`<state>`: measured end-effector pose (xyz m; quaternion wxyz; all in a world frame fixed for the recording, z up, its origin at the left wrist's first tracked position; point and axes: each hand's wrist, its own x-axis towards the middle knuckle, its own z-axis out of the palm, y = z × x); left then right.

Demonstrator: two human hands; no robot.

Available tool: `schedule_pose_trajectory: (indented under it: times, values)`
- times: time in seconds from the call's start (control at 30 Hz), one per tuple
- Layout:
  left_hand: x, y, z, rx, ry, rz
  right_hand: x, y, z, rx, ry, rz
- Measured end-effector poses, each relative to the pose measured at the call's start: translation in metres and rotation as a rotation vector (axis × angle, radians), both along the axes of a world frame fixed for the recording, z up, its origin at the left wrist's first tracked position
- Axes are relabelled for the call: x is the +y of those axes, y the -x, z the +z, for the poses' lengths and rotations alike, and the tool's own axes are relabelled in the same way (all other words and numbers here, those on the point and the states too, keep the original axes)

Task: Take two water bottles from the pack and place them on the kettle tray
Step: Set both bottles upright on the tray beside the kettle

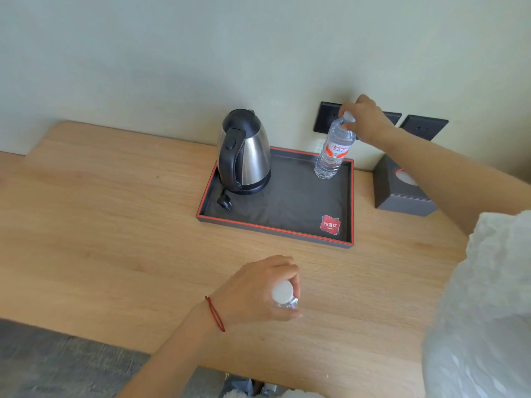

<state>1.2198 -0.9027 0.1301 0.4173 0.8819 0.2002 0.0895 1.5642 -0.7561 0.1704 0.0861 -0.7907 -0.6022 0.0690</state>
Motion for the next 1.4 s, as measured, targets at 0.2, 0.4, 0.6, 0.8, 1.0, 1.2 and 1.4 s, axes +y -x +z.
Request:
schedule_pose_trajectory:
  times: [0.2,0.4,0.6,0.8,1.0,1.2,1.4]
  values:
    - [0.025,0.020,0.000,0.004,0.067,-0.034,-0.002,0.006,0.000,0.035,-0.028,0.013]
    - [0.072,-0.006,0.019,-0.101,0.090,0.411,0.000,0.006,0.003,0.018,-0.006,0.004]
    - [0.149,-0.089,0.050,-0.120,-0.223,0.560,-0.001,0.005,-0.002,0.048,-0.039,-0.012]
    - [0.207,-0.166,0.038,-0.051,-0.326,0.570,-0.003,0.000,-0.011,0.062,-0.077,-0.041]
    - [0.213,-0.198,0.010,0.002,-0.303,0.715,-0.002,-0.003,-0.014,0.068,-0.091,-0.036]
    - [0.216,-0.197,0.011,-0.007,-0.270,0.431,0.002,0.001,-0.013,0.079,-0.096,-0.036]
    - [0.223,-0.189,0.020,-0.022,-0.280,0.267,0.000,-0.001,-0.013,0.078,-0.102,-0.028]
